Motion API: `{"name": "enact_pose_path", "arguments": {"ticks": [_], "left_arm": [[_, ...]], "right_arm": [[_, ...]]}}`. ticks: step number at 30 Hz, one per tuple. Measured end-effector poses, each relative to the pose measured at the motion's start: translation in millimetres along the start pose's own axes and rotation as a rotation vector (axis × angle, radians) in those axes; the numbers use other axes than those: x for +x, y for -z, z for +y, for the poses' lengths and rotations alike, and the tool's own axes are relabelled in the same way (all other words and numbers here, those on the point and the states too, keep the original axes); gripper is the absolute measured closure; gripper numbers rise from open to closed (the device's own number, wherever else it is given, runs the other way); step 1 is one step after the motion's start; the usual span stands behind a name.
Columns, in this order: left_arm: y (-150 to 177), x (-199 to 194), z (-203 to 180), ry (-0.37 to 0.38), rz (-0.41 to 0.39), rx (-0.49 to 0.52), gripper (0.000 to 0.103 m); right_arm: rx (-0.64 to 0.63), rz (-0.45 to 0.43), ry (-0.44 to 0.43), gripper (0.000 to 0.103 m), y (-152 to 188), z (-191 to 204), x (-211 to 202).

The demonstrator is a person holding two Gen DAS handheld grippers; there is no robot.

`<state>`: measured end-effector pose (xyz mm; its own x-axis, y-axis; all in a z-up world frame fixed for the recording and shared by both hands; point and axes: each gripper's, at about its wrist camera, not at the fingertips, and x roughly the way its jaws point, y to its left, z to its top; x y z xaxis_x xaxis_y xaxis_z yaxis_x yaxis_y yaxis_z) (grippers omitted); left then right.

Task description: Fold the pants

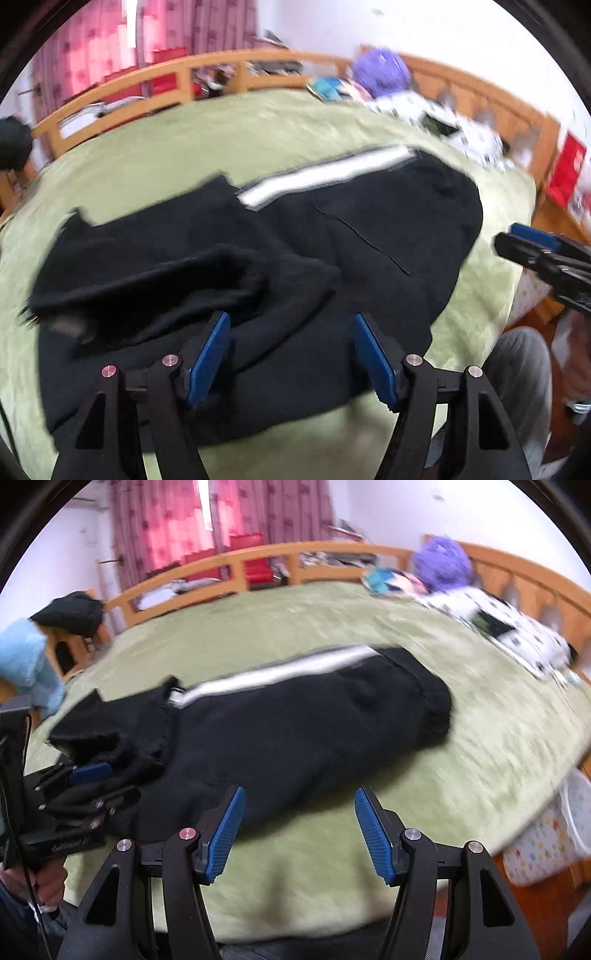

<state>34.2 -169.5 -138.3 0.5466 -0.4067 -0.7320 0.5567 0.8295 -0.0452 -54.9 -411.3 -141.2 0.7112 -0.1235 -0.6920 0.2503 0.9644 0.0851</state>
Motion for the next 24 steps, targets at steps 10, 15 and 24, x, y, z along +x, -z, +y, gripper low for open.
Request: {"name": "enact_pose_path", "arguments": {"ticks": [10, 15, 24], "left_arm": [[46, -70, 159, -0.288, -0.049, -0.266, 0.033], [77, -84, 226, -0.396, -0.044, -0.381, 0.033], [103, -76, 289, -0.314, -0.042, -0.547, 0.033]], "right_arm": [[-0.231, -0.046, -0.293, 0.042, -34, 136, 26], [-0.365, -0.047, -0.386, 0.042, -35, 216, 45], [-0.565, -0.058, -0.380, 0.040, -16, 322, 79]]}}
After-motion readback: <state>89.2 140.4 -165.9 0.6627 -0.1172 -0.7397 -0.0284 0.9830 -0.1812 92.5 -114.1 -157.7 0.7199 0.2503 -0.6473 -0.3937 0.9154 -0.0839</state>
